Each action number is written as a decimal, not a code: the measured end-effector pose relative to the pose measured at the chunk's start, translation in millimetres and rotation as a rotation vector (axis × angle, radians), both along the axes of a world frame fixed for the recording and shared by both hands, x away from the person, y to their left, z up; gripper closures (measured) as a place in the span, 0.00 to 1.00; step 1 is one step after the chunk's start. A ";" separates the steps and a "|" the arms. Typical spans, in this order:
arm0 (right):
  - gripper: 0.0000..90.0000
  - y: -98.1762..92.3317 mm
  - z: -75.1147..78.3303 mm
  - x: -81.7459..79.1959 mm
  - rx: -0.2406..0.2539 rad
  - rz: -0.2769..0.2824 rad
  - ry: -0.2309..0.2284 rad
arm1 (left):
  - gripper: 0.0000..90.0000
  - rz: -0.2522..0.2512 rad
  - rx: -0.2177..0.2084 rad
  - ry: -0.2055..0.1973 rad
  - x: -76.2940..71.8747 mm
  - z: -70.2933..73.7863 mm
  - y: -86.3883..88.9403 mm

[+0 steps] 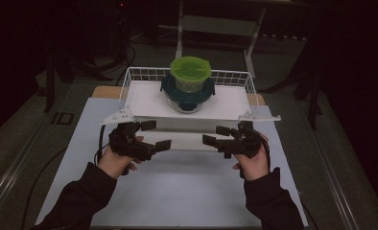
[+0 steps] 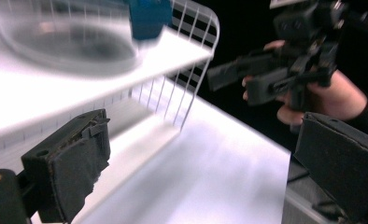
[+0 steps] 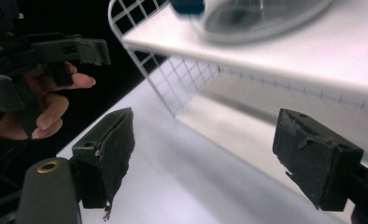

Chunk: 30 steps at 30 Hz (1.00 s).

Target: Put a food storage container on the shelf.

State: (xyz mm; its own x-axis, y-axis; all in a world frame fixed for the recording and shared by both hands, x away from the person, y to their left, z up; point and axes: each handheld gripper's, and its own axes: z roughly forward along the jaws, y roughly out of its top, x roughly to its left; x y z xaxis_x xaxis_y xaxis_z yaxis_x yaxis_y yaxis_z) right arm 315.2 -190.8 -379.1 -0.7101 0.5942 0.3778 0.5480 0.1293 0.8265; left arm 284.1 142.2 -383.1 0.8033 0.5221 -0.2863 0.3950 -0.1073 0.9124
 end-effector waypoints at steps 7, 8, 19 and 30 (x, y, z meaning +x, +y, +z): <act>0.22 -3.1 -30.8 -15.0 -0.030 0.019 0.007 | 0.03 -0.040 0.036 0.024 -17.2 -34.2 -2.0; 0.22 -4.0 -34.4 -17.0 -0.028 0.022 0.009 | 0.03 -0.044 0.034 0.028 -19.3 -38.0 -2.1; 0.22 -13.9 -65.9 -38.0 -0.039 0.024 0.025 | 0.03 -0.119 0.104 0.029 -44.9 -73.4 -12.4; 0.22 -19.2 -106.5 -49.5 -0.090 0.022 0.065 | 0.03 -0.125 0.075 0.035 -58.0 -102.9 -11.9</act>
